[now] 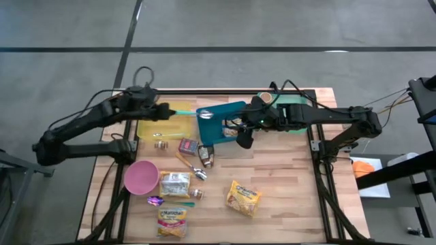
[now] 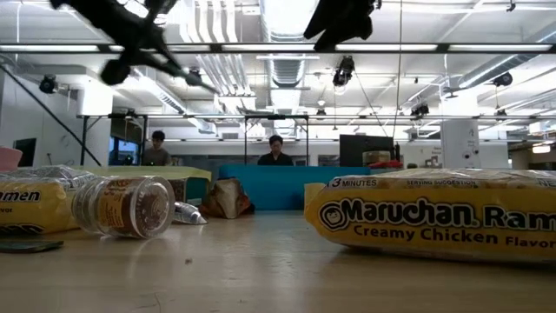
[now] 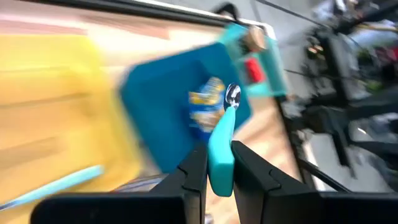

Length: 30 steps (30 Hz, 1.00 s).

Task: Pick & Place Food Item
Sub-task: Put the light green spoon into the yellow transparent bin

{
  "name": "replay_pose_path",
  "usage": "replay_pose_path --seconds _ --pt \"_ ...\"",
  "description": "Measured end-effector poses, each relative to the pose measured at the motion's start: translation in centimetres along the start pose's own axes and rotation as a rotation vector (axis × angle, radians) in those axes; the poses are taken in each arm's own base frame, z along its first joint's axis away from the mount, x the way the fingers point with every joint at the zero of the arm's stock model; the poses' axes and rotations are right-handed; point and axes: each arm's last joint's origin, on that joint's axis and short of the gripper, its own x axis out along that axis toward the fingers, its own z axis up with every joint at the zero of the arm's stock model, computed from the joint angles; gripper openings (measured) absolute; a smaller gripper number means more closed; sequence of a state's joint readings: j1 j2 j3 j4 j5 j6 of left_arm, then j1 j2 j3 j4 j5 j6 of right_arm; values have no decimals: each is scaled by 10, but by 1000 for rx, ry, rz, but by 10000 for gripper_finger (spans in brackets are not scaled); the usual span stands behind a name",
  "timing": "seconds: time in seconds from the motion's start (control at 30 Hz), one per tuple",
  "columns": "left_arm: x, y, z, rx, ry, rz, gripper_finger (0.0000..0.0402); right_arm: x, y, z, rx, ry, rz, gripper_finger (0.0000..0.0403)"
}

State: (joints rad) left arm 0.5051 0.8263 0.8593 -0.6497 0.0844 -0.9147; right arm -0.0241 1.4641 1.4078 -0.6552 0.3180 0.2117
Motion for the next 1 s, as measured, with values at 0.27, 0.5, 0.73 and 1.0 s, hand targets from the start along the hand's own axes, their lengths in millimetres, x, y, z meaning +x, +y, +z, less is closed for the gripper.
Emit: replay_pose_path --seconds 0.27,0.5,0.73,1.0 --pt "-37 30 -17 -23 -21 236 50 -1 -1 -2 11 4 0 259" --pt "-40 43 -24 -13 5 433 50 0 -1 -3 19 8 0 259" --pt "-16 59 -33 -27 46 484 50 0 0 -4 19 18 2 259" --pt "15 77 -43 -76 62 417 50 -1 1 -6 43 37 8 259"
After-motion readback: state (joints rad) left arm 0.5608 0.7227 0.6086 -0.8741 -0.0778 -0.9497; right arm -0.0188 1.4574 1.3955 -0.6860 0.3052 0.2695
